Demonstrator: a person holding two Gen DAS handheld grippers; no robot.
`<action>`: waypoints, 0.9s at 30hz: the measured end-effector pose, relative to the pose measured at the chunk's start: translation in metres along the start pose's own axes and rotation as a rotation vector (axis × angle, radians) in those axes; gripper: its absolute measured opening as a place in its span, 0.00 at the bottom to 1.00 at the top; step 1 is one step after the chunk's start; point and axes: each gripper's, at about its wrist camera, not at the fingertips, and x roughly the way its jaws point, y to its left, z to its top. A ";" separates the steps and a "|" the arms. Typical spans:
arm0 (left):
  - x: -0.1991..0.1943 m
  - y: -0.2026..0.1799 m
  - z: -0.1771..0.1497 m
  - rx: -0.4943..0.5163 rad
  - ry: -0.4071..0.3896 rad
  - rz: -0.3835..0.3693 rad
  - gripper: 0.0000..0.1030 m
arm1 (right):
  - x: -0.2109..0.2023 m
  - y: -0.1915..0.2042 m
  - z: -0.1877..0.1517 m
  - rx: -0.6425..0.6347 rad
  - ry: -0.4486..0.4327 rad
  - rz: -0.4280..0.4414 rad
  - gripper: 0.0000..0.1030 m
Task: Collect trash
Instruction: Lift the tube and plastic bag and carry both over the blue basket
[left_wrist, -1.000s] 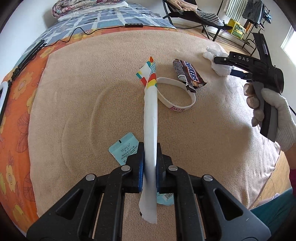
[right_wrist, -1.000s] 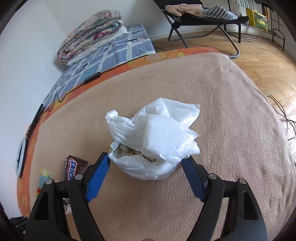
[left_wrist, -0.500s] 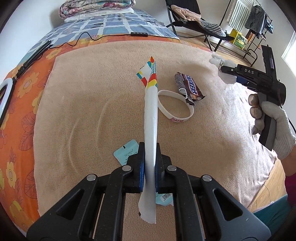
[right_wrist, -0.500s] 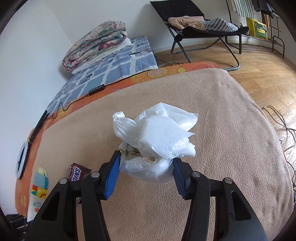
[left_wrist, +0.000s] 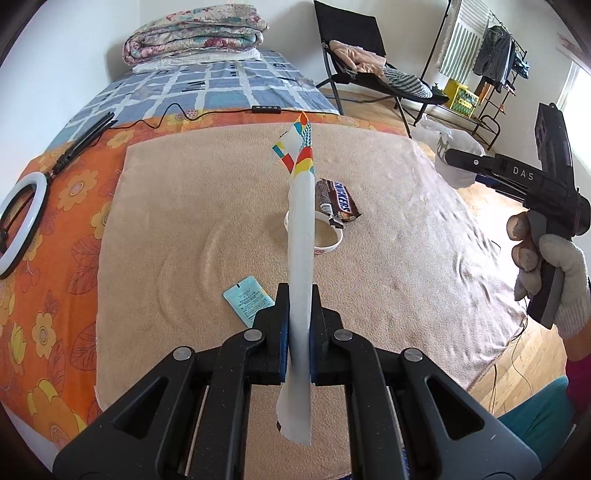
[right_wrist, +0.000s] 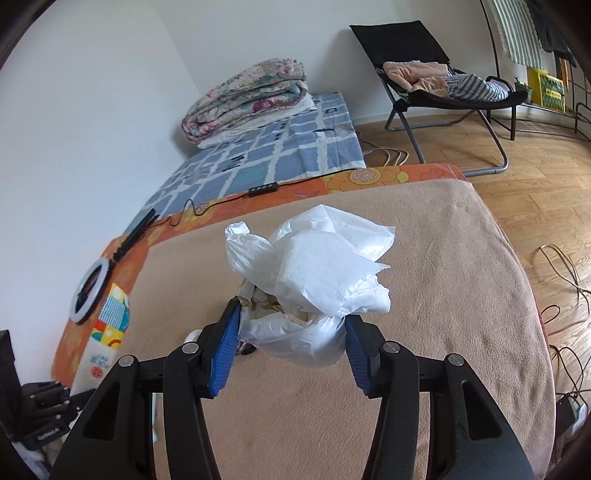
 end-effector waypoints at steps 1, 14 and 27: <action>-0.006 -0.003 -0.001 0.001 -0.010 -0.005 0.06 | -0.007 0.005 -0.002 -0.008 -0.002 0.010 0.50; -0.075 -0.032 -0.045 0.018 -0.047 -0.034 0.06 | -0.097 0.049 -0.049 -0.127 0.014 0.068 0.50; -0.105 -0.048 -0.121 0.035 0.014 -0.070 0.06 | -0.160 0.069 -0.133 -0.195 0.089 0.098 0.50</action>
